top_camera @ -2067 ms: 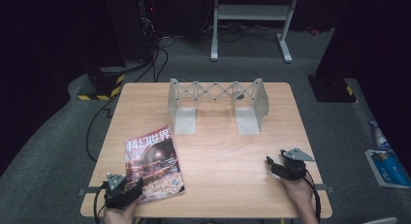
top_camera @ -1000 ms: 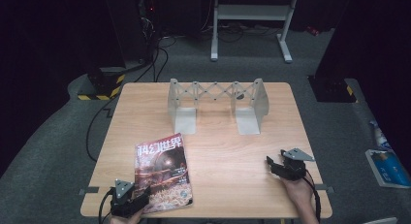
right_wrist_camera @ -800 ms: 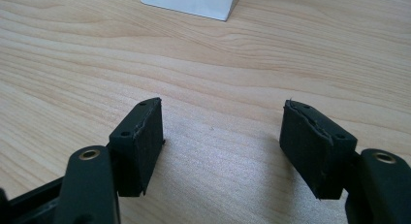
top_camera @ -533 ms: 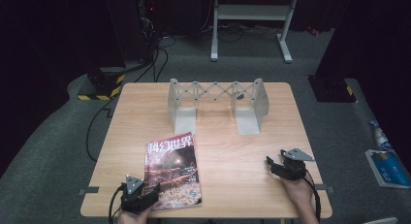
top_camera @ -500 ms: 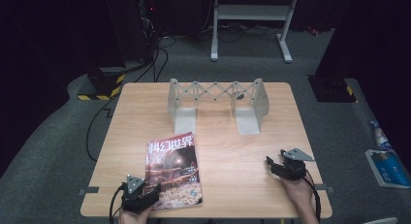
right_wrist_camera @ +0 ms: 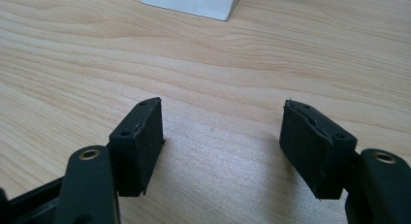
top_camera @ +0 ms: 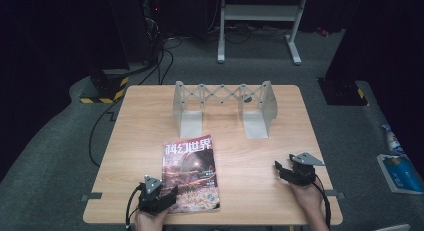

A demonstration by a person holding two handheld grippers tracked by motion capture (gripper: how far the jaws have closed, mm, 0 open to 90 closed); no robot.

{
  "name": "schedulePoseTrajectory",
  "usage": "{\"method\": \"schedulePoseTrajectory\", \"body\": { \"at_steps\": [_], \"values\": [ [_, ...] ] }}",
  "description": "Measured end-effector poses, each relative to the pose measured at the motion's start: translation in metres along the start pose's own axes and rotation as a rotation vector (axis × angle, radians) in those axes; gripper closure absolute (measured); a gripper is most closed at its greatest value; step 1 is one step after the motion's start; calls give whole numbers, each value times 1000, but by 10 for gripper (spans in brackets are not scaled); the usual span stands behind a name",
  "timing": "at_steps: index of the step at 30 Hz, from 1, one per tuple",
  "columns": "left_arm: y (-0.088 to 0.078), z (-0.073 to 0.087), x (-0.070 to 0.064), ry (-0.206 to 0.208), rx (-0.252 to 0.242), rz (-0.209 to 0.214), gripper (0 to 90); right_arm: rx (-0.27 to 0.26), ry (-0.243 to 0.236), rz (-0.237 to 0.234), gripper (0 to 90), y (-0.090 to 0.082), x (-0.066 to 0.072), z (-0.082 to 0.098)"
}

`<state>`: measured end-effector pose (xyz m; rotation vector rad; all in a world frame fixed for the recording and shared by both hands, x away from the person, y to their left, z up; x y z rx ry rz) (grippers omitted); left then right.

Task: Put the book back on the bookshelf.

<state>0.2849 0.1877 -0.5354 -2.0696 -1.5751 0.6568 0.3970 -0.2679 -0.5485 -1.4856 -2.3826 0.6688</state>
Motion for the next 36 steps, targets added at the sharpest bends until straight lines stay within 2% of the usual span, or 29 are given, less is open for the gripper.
{"method": "schedulePoseTrajectory", "body": {
  "at_steps": [7, 8, 13, 14, 18, 22, 36],
  "values": [
    [7, -5, -11, 2, 10, 16, 336, -4, -14, -8, 343, 0, 0, -1],
    [8, -6, -12, 13, 15, 21, 333, -2, -10, -8, 342, 0, 0, -1],
    [14, -9, -21, 10, 15, 38, 330, 10, 12, 8, 348, 1, 1, -2],
    [15, -10, -23, 25, 17, 38, 330, 16, 11, 7, 348, 1, 1, -3],
    [19, -14, -30, 23, 24, 57, 330, 38, 13, 1, 348, -1, 2, -4],
    [23, -16, -38, 54, 29, 74, 322, 48, 4, -5, 348, -1, 1, -4],
    [35, -23, -61, 105, 40, 131, 293, 49, -2, -19, 343, -1, 1, -5]
  ]
}}
Point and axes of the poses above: each handheld gripper's, and its own axes: y roughly forward along the jaws, z roughly out of its underside, x roughly to its left, the point moved 2 cm from there along y, roughly forward along the jaws, and after that the axes turned 5 degrees about -x, right-handed, at the moved point
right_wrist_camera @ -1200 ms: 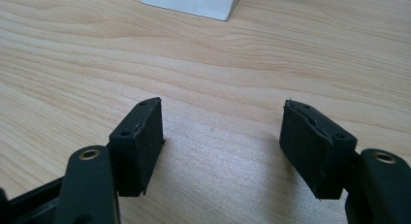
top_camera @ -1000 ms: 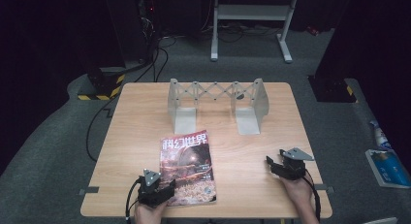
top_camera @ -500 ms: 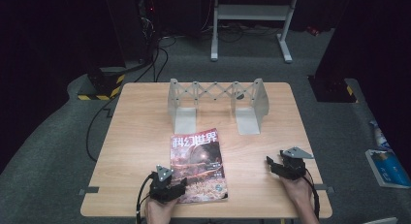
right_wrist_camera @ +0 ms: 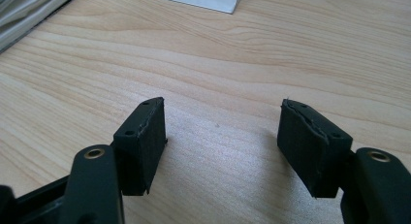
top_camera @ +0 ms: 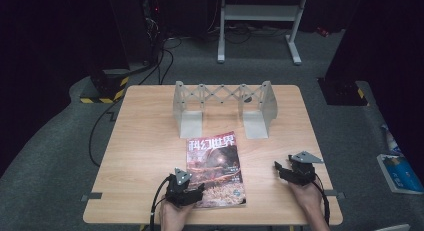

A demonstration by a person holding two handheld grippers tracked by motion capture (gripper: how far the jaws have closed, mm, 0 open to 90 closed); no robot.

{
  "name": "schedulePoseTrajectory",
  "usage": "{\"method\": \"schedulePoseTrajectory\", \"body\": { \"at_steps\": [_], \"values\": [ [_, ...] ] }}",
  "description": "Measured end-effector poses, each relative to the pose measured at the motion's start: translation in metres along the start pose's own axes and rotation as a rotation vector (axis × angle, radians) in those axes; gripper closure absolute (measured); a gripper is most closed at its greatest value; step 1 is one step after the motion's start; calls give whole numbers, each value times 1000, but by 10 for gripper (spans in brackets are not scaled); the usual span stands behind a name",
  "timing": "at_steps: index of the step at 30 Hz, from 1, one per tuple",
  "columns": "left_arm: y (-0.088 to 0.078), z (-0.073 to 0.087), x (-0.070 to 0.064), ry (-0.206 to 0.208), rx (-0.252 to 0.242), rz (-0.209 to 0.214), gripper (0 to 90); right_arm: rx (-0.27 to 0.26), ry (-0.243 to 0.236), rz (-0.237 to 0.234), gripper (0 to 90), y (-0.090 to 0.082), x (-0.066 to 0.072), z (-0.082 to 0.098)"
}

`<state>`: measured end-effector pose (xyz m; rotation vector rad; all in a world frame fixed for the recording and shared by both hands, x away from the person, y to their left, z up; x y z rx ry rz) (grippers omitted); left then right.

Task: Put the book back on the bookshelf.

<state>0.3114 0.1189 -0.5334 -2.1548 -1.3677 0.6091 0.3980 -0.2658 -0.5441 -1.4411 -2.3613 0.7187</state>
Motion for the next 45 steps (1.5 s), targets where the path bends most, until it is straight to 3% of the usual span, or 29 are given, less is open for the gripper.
{"method": "schedulePoseTrajectory", "body": {
  "at_steps": [14, 23, 29, 33, 38, 39, 41, 45],
  "values": [
    [12, -8, -12, 42, 3, 50, 289, 14, -23, -35, 343, -1, 2, -1],
    [21, -12, -23, 72, -21, 92, 291, 15, -33, -56, 343, 0, 4, -1],
    [23, -12, -24, 72, -32, 109, 291, 16, -47, -70, 358, 3, 18, -4],
    [22, -13, -20, 45, -36, 131, 304, 41, -40, -88, 417, 6, 25, -10],
    [28, -21, -13, 8, -46, 140, 293, 59, -23, -119, 420, 9, 30, -16],
    [29, -25, -11, 15, -49, 133, 292, 52, -18, -125, 419, 9, 31, -18],
    [33, -32, -8, -16, -59, 130, 288, 39, 15, -144, 418, 10, 33, -21],
    [44, -44, 0, -26, -68, 102, 283, 59, 46, -176, 421, 13, 38, -30]
  ]
}}
Point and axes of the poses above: each handheld gripper's, and its own axes: y roughly forward along the jaws, z roughly out of its underside, x roughly to its left, the point moved 2 cm from there along y, roughly forward along the jaws, and after that the axes turned 5 degrees about -x, right-handed, at the moved point
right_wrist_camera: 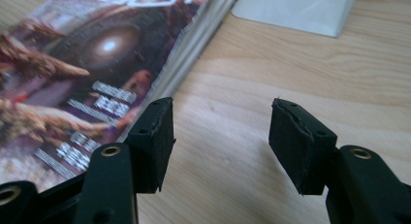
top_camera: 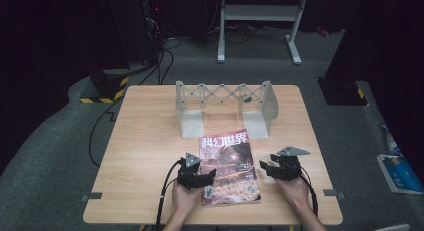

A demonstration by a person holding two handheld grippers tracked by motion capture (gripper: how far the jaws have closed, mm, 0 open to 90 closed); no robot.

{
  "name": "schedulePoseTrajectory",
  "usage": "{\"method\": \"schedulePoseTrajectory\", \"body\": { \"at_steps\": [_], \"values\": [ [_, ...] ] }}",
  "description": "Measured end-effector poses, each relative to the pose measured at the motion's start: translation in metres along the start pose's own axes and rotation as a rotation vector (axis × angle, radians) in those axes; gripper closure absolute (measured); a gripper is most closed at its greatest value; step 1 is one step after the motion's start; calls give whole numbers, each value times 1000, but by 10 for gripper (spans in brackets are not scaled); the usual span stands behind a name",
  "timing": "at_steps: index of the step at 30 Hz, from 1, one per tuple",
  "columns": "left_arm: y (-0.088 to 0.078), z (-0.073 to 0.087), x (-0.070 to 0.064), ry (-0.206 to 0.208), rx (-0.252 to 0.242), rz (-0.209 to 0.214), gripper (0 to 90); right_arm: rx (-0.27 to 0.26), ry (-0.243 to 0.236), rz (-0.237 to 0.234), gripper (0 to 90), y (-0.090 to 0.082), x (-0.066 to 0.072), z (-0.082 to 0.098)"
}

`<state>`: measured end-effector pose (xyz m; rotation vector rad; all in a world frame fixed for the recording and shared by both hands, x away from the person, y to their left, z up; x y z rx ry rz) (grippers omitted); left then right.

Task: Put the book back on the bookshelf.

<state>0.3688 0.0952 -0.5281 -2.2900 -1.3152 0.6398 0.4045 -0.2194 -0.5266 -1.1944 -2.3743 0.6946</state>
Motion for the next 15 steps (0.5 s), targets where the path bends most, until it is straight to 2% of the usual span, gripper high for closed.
{"method": "schedulePoseTrajectory", "body": {
  "at_steps": [5, 7, 9, 11, 15],
  "values": [
    [15, -8, 10, -21, 7, -20, 284, 14, -4, -37, 418, 9, 7, -13],
    [19, -10, 13, -43, -16, -18, 291, 30, -15, -47, 408, 14, 10, -18],
    [24, -10, 17, -60, -4, -24, 291, 47, -16, -55, 402, 17, 12, -21],
    [28, -13, 17, -30, 2, -41, 290, 66, -20, -63, 400, 23, 14, -27],
    [35, -19, 18, -25, 9, -56, 287, 103, 9, -96, 406, 33, 15, -38]
  ]
}}
Point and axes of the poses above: each handheld gripper's, and its own axes: y roughly forward along the jaws, z roughly out of its underside, x roughly to its left, the point moved 2 cm from there along y, roughly forward along the jaws, and after that the axes turned 5 degrees about -x, right-handed, at the moved point
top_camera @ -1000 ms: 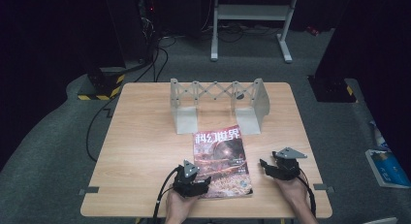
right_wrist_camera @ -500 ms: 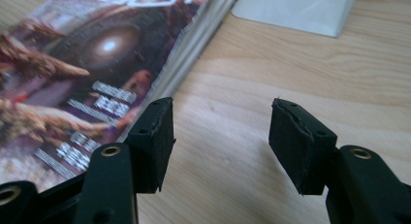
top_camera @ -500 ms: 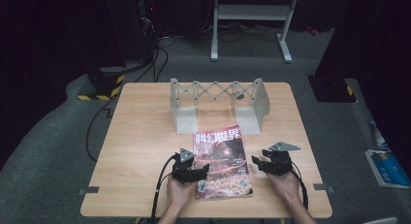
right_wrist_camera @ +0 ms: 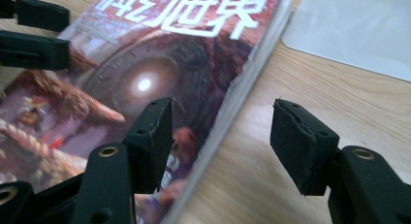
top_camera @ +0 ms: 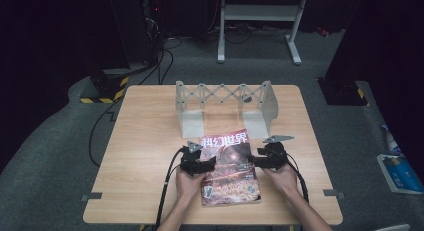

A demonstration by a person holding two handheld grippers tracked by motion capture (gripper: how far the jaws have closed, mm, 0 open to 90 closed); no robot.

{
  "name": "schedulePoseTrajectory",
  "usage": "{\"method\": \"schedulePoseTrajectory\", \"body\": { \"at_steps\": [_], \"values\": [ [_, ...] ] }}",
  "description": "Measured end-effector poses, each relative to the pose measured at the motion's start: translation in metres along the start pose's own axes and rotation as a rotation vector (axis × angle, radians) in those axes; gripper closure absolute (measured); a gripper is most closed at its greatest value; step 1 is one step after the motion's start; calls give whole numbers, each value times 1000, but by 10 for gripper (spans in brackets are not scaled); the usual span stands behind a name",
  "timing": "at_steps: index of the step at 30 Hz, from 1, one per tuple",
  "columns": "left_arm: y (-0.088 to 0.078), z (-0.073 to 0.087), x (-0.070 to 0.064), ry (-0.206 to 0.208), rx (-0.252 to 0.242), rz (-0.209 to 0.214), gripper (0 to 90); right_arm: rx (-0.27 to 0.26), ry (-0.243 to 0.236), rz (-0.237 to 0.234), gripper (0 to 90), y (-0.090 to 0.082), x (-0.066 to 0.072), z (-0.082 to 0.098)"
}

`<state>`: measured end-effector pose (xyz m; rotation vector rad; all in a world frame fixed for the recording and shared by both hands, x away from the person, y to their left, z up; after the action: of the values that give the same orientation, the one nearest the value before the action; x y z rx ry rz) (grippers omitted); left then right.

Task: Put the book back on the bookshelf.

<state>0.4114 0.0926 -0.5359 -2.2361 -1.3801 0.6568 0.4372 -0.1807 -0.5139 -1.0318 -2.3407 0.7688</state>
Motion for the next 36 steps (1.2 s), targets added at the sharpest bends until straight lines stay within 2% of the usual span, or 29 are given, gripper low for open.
{"method": "schedulePoseTrajectory", "body": {
  "at_steps": [5, 7, 9, 14, 16, 17, 21, 25, 27, 28, 30, 36],
  "values": [
    [4, -2, 1, 18, -6, -11, 280, 47, 9, 2, 374, 11, 0, -12],
    [5, -1, -1, 56, -9, -25, 276, 68, 16, 15, 365, 15, 0, -14],
    [7, -1, -2, 71, -12, -32, 274, 80, 21, 31, 354, 17, 0, -15],
    [10, 0, -1, 73, -38, -29, 250, 102, 20, 56, 336, 21, 0, -20],
    [10, 3, -1, 75, -66, -33, 247, 120, 24, 59, 337, 22, 1, -23],
    [10, 3, -1, 76, -67, -33, 249, 137, 32, 57, 341, 24, 2, -25],
    [10, 3, -1, 78, -72, -34, 250, 142, 32, 61, 350, 28, 6, -33],
    [10, 4, -1, 75, -75, -30, 252, 179, 24, 92, 341, 35, 10, -40],
    [10, 4, -1, 73, -75, -33, 254, 173, 32, 106, 340, 37, 11, -42],
    [10, 4, -1, 70, -76, -35, 259, 193, 42, 120, 340, 39, 10, -44],
    [9, 4, 0, 64, -78, -39, 276, 199, 50, 130, 340, 42, 9, -44],
    [10, 4, 1, 58, -89, -40, 283, 229, 95, 135, 338, 48, 5, -48]
  ]
}}
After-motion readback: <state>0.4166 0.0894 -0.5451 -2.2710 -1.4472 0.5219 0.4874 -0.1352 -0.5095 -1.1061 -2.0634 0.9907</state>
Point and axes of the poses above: each handheld gripper's, and its own axes: y roughly forward along the jaws, z roughly out of its underside, x roughly to its left, the point moved 2 cm from there along y, roughly forward along the jaws, and after that the axes turned 5 degrees about -x, right-handed, at the moved point
